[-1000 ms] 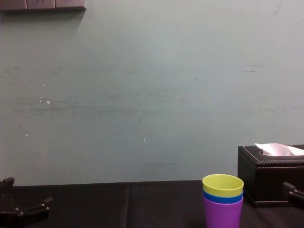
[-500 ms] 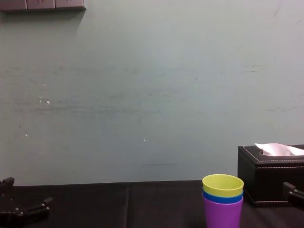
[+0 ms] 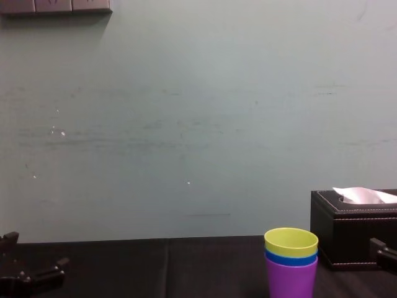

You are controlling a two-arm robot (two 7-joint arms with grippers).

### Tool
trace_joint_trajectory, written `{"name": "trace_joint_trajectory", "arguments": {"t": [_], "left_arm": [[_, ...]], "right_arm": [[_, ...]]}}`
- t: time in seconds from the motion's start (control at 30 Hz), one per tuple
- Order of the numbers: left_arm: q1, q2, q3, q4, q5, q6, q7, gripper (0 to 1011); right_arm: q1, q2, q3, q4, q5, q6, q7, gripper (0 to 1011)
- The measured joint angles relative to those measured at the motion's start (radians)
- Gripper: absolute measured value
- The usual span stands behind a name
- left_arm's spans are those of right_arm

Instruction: Stack the three plastic cups sequentially using one hand.

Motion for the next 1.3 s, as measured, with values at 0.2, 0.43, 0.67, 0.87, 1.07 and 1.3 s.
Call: {"name": "trace_joint_trajectory", "arguments": {"t": [0.2,0.43,0.67,0.87,1.07,1.3], "left_arm": [[0.000,0.000,0.000,0.000,0.000,0.000,0.000,1011],[0.000,0.000,0.000,0.000,0.000,0.000,0.000,1011],[0.000,0.000,0.000,0.000,0.000,0.000,0.000,1011],[0.000,0.000,0.000,0.000,0.000,0.000,0.000,1011],[0.000,0.000,0.000,0.000,0.000,0.000,0.000,1011],[0.000,0.000,0.000,0.000,0.000,0.000,0.000,1011]], "right_arm": [[0.000,0.000,0.000,0.000,0.000,0.000,0.000,1003],[0.000,0.000,0.000,0.000,0.000,0.000,0.000,1003],[0.000,0.000,0.000,0.000,0.000,0.000,0.000,1003],[0.000,0.000,0.000,0.000,0.000,0.000,0.000,1003],[0.000,0.000,0.000,0.000,0.000,0.000,0.000,1003],[0.000,0.000,0.000,0.000,0.000,0.000,0.000,1003]]}}
